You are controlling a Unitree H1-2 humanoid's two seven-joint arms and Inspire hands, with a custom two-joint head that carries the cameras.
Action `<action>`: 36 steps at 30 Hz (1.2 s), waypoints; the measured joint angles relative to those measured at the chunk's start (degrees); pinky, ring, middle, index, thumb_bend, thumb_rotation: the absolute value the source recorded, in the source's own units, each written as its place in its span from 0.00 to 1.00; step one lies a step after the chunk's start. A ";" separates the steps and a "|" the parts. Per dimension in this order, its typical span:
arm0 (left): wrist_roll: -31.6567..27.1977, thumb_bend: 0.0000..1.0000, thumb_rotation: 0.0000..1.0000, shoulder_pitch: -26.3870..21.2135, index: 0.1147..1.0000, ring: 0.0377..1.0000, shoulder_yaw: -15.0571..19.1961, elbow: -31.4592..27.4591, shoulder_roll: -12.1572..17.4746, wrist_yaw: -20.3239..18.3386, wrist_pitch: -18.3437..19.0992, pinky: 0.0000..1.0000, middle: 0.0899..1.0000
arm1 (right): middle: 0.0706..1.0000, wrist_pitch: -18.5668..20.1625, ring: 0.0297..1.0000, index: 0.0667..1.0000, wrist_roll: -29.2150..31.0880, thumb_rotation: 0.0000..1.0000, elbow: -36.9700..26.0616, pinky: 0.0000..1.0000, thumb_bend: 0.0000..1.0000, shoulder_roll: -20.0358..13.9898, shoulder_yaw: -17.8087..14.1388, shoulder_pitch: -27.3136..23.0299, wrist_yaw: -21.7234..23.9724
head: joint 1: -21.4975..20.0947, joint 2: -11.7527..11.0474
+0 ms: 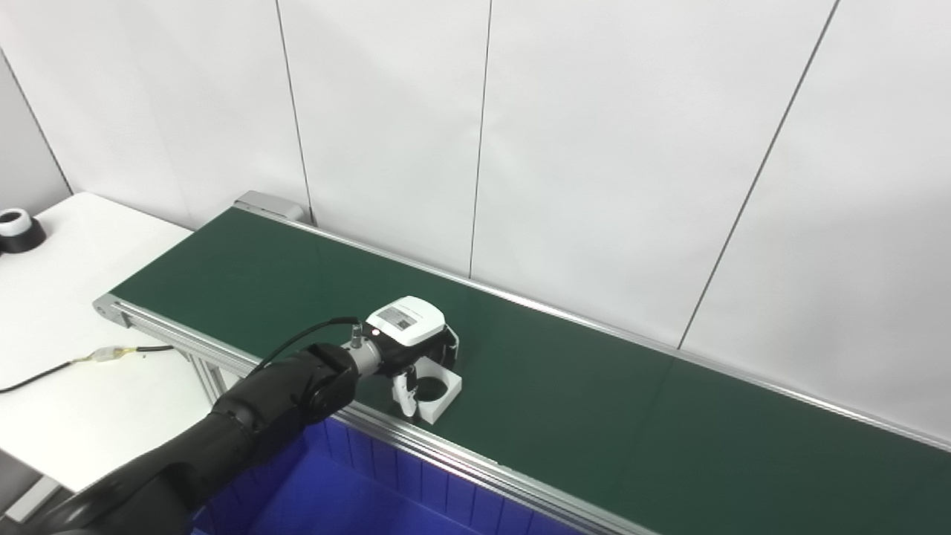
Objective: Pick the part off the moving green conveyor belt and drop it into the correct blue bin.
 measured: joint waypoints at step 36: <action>-7.91 0.52 0.00 13.38 0.44 0.40 16.33 -46.01 0.65 -23.76 9.26 0.45 0.35 | 0.82 0.00 0.77 0.87 -1.13 0.40 -0.19 0.68 0.67 0.10 0.25 -0.15 -0.09 | -5.45 2.55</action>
